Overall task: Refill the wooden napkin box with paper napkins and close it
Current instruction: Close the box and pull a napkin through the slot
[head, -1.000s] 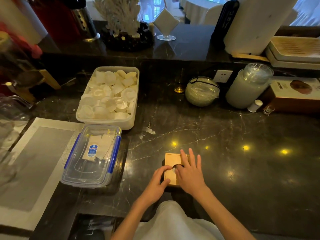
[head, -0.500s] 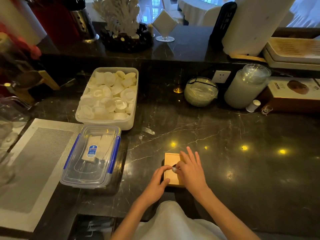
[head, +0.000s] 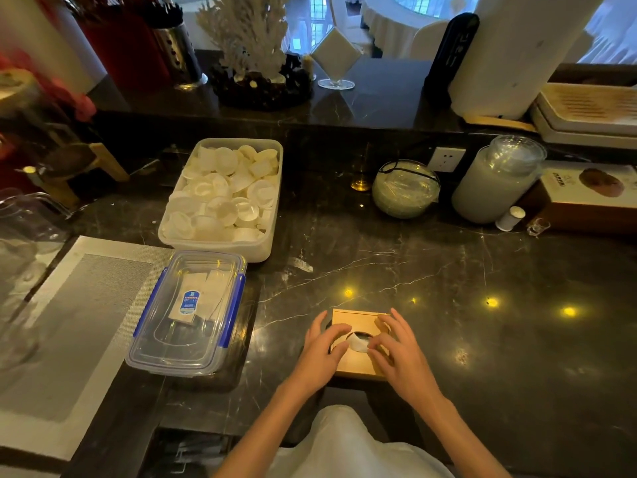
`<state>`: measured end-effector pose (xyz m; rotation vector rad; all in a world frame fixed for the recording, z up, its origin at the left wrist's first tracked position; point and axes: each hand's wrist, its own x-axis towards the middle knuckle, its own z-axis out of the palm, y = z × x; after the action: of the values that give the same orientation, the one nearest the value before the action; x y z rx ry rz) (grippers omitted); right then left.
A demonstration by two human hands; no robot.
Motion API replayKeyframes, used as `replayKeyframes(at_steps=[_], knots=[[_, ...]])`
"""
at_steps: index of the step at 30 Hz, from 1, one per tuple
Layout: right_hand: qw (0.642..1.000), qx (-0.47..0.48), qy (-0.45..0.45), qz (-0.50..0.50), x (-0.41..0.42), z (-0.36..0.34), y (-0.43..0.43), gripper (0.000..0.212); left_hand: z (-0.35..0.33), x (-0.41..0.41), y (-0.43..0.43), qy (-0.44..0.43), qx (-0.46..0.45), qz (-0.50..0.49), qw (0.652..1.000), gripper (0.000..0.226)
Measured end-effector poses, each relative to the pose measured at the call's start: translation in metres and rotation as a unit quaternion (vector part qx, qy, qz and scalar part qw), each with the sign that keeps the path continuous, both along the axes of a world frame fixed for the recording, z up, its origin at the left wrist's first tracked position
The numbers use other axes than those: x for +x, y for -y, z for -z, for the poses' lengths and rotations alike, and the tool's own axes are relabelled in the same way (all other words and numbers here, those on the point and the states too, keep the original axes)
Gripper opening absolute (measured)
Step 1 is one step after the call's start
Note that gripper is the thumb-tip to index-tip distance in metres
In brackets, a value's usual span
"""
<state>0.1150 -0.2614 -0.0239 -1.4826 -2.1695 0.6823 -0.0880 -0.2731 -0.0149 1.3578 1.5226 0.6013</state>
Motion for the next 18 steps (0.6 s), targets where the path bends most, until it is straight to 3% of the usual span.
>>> replayKeyframes(at_steps=[6,12,18], knots=[[0.997,-0.042,-0.046,0.040,-0.004,0.003,-0.003,0.005,0.001,0.005,-0.020,-0.036,-0.002,0.017,0.999,0.009],[0.984,-0.113,-0.099,0.093,-0.006,-0.001,-0.017,0.006,0.001,0.013,-0.033,0.006,-0.017,-0.018,1.000,0.006],[0.983,-0.177,-0.039,0.027,0.005,-0.002,-0.028,0.010,0.008,0.012,-0.029,0.006,-0.015,0.003,1.000,0.012]])
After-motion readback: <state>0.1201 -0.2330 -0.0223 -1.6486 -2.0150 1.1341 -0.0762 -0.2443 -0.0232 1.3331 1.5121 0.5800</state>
